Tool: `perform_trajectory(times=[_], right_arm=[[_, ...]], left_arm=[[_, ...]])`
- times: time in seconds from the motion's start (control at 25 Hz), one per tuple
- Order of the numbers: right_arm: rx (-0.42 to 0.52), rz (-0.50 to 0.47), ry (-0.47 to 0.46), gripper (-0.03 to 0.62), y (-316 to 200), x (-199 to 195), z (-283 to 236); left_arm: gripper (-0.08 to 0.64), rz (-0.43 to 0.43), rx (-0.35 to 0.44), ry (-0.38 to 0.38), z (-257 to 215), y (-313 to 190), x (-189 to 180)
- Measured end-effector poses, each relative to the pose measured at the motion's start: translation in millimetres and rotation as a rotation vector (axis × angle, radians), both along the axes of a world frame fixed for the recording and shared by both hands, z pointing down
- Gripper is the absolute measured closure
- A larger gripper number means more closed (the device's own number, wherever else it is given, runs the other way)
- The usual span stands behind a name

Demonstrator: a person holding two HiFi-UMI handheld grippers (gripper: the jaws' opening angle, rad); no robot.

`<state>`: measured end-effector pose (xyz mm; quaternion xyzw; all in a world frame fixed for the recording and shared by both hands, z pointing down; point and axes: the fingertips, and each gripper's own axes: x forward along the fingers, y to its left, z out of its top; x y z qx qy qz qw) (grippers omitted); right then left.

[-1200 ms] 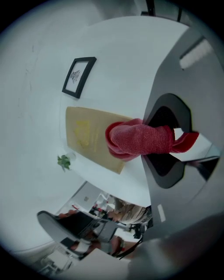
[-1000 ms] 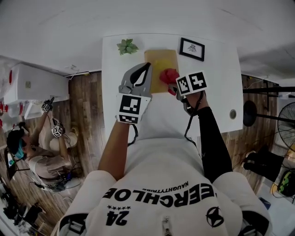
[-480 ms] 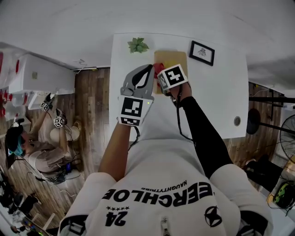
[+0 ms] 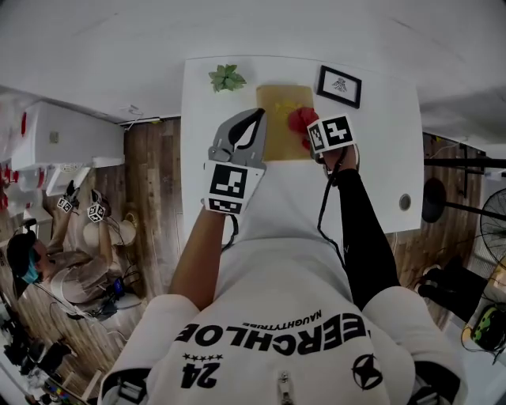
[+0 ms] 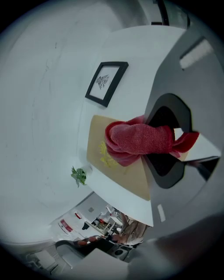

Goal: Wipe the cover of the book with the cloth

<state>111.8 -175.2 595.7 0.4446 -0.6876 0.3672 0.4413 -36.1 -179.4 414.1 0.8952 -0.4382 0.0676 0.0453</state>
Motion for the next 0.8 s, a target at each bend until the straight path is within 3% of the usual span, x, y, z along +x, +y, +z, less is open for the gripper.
perform_trajectory(times=[0.28, 0.48, 0.8], right_arm=[[0.022, 0.050, -0.024, 0.486, 1, 15, 1], [0.100, 0.040, -0.059, 0.486, 2, 15, -1], [0.367, -0.001, -0.220, 0.488, -3, -3, -51]], left_arm=[[0.514, 0.028, 0.002, -0.011, 1, 1, 12], [0.514, 0.029, -0.004, -0.017, 2, 4, 12], [0.514, -0.003, -0.011, -0.048, -8, 0, 13]])
